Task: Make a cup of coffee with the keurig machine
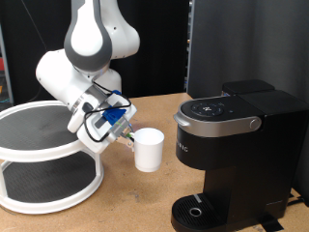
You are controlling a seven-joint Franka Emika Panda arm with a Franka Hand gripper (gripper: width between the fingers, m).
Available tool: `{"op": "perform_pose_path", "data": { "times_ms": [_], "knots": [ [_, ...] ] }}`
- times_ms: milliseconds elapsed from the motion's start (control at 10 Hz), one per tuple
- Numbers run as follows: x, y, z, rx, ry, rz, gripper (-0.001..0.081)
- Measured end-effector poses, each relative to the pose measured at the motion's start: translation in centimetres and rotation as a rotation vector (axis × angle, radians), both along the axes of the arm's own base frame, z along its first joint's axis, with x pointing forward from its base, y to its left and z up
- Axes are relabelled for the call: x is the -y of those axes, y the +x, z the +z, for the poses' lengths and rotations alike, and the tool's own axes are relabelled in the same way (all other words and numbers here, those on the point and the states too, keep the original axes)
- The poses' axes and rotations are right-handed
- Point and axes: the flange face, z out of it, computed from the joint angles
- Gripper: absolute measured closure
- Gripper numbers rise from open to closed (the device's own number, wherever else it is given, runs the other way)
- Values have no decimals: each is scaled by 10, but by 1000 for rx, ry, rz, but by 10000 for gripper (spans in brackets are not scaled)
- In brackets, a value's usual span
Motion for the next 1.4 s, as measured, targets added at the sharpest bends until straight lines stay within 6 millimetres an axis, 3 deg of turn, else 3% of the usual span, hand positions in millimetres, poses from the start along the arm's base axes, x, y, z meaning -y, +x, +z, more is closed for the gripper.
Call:
{"op": "perform_pose_path", "data": {
  "times_ms": [900, 1400],
  "knots": [
    [-11, 8, -33, -6, -34, -15, 743],
    [-23, 13, -40, 3, -39, -27, 743]
  ]
}}
